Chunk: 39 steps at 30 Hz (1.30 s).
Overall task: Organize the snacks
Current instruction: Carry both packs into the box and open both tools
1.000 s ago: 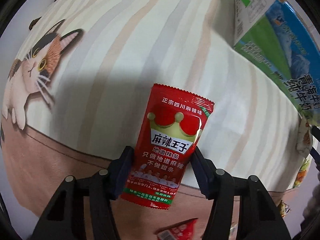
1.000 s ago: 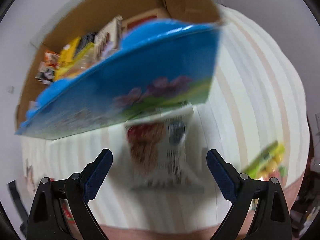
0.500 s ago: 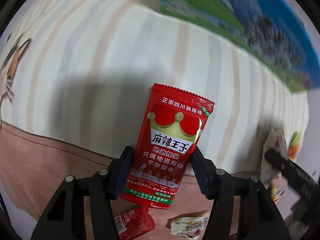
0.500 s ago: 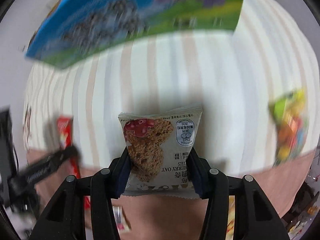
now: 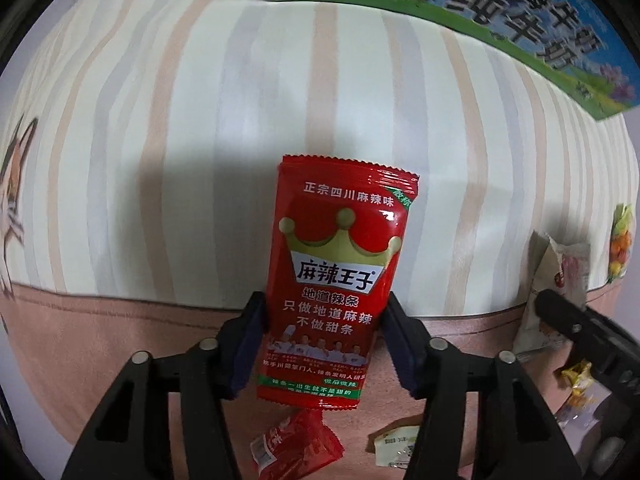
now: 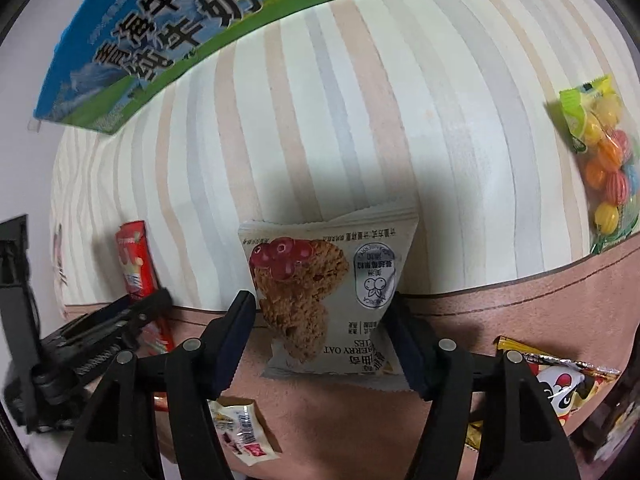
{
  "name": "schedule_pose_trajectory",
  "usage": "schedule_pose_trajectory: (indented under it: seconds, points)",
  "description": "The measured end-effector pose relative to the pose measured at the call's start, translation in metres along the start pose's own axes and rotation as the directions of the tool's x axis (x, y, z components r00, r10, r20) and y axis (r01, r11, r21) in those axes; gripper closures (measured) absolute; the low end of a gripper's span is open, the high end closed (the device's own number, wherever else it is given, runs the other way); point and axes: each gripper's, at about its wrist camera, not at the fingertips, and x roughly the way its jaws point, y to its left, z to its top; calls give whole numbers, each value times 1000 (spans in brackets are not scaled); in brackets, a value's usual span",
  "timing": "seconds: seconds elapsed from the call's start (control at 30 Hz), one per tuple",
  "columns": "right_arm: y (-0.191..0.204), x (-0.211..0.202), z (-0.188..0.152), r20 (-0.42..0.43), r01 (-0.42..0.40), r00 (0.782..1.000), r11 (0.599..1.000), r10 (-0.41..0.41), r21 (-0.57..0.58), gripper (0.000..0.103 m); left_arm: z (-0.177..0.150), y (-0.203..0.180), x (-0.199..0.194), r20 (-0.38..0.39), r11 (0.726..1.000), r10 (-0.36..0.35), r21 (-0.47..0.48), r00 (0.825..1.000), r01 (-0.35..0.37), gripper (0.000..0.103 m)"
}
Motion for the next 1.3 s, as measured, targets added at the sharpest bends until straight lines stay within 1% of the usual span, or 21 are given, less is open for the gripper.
schedule_pose_trajectory:
  seconds: [0.1,0.17,0.23,0.3,0.43,0.47,0.53,0.57,0.63,0.77,0.83,0.9,1.0,1.03,1.1,1.13,1.2,1.23,1.3]
  points:
    - [8,1,5,14,32,999,999,-32,-32,39,-11,18,0,-8,998,-37,-52,999,36,51]
    - [9,4,2,11,26,1000,999,-26,-32,38,-13,27,9,-8,997,-51,-58,999,50,50]
    - [13,9,4,0,19,1000,1000,-19,-24,36,-12,29,15,-24,998,-43,-38,999,42,50]
    - [13,11,6,-11,9,1000,1000,-10,-21,34,4,25,20,-32,999,-28,-28,999,28,49]
    - [13,14,9,-22,9,1000,999,-10,-33,33,5,21,18,-24,999,-16,-45,1000,15,50]
    - [15,15,9,-19,16,1000,999,-17,-43,37,5,17,20,-16,999,-12,-50,1000,11,51]
    - [19,16,6,5,59,998,996,-59,-72,46,2,15,16,-1,998,-4,-56,1000,4,54]
    - [19,15,4,14,57,998,996,-56,-75,50,0,15,13,4,998,-7,-58,1000,8,56]
    - [18,9,2,27,51,998,996,-50,-74,54,-5,14,4,12,997,-29,-68,1000,30,57]
    - [14,-10,0,49,-18,999,999,20,-38,56,-9,6,-20,33,990,-113,-80,993,115,57]
    - [13,-23,1,70,-53,996,998,55,-40,57,-8,-2,-36,52,985,-154,-75,987,157,57]
    - [15,-41,4,92,-89,991,995,93,-42,57,-4,-11,-56,80,977,-198,-63,977,203,57]
    - [22,-76,15,139,-146,978,988,152,-53,57,11,-34,-97,132,961,-270,-23,954,275,57]
    - [24,-90,20,159,-167,972,984,174,-59,57,21,-45,-114,143,955,-292,-11,946,296,57]
    - [25,-117,32,197,-196,959,978,206,-70,57,36,-60,-133,155,942,-332,15,930,334,57]
    - [27,-133,41,218,-207,951,975,220,-81,57,51,-69,-142,161,934,-357,29,920,357,57]
    - [28,-163,63,261,-207,938,973,227,-105,57,77,-87,-161,162,923,-384,46,909,382,57]
    - [30,-174,72,277,-199,934,973,224,-116,57,90,-91,-165,159,918,-396,54,904,392,57]
    - [32,-194,100,307,-164,931,977,199,-136,57,127,-109,-176,162,914,-405,67,900,400,57]
